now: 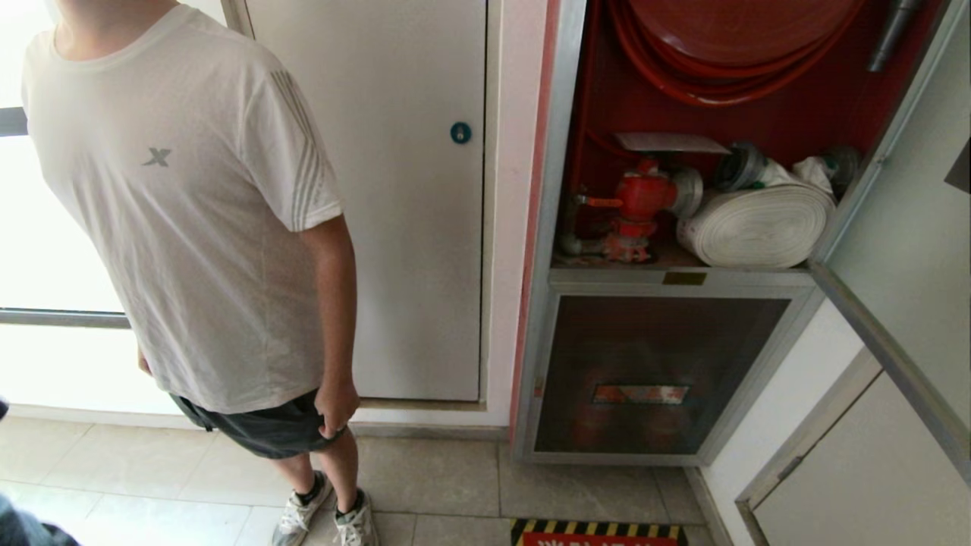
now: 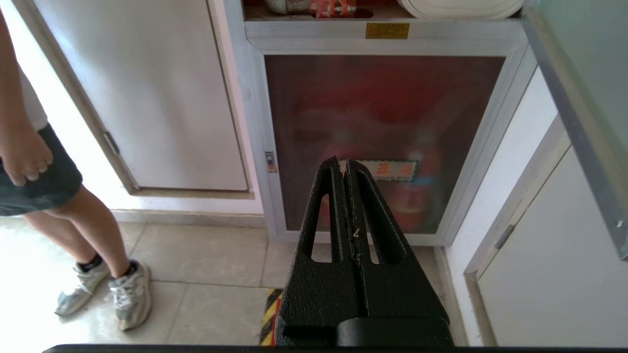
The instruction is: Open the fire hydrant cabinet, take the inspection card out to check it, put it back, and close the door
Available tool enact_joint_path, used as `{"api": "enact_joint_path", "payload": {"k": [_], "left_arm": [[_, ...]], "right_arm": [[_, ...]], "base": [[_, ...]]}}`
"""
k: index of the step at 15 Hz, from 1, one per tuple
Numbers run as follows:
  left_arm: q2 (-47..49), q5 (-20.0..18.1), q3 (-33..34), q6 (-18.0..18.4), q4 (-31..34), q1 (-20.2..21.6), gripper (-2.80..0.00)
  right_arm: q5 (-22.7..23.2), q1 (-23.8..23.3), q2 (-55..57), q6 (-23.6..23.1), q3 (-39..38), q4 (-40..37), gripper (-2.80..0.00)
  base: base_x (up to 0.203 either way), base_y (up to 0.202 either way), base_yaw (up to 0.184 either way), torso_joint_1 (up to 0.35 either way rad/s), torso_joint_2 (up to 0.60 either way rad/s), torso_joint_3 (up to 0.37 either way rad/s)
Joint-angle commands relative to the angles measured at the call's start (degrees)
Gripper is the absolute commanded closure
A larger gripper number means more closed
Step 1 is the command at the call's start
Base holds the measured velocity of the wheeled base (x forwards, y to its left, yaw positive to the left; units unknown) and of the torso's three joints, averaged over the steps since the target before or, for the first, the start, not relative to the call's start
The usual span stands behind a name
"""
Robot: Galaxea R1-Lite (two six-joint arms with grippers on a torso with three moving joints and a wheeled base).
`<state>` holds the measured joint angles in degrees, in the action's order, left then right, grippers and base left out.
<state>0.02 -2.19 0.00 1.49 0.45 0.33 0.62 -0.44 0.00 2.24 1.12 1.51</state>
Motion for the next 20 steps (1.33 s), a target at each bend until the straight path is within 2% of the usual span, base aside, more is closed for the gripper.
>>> {"api": "enact_joint_path", "payload": {"k": [1,8,10,12,20], "left_arm": [[0.06,0.00,0.00,0.01,-0.01,0.02,0.00],[0.06,0.00,0.00,0.01,-0.01,0.02,0.00],[0.06,0.00,0.00,0.01,-0.01,0.02,0.00],[0.06,0.00,0.00,0.01,-0.01,0.02,0.00],[0.06,0.00,0.00,0.01,-0.01,0.02,0.00]], "right_arm": [[-0.18,0.00,0.09,0.83,-0.22,-0.05,0.00],[-1.89,0.00,0.09,3.40,-0.24,-0.22,0.00],[-3.95,0.00,0.09,0.76,-1.11,-0.88,0.00],[-3.11,0.00,0.09,-1.34,-1.12,-0.98,0.00],[-2.82,0.09,0.09,-0.22,-1.03,-1.16,0.00]], "base": [[0.000,0.000,0.000,0.000,0.00,0.000],[0.000,0.000,0.000,0.000,0.00,0.000],[0.000,0.000,0.000,0.000,0.00,0.000],[0.000,0.000,0.000,0.000,0.00,0.000],[0.000,0.000,0.000,0.000,0.00,0.000]]}}
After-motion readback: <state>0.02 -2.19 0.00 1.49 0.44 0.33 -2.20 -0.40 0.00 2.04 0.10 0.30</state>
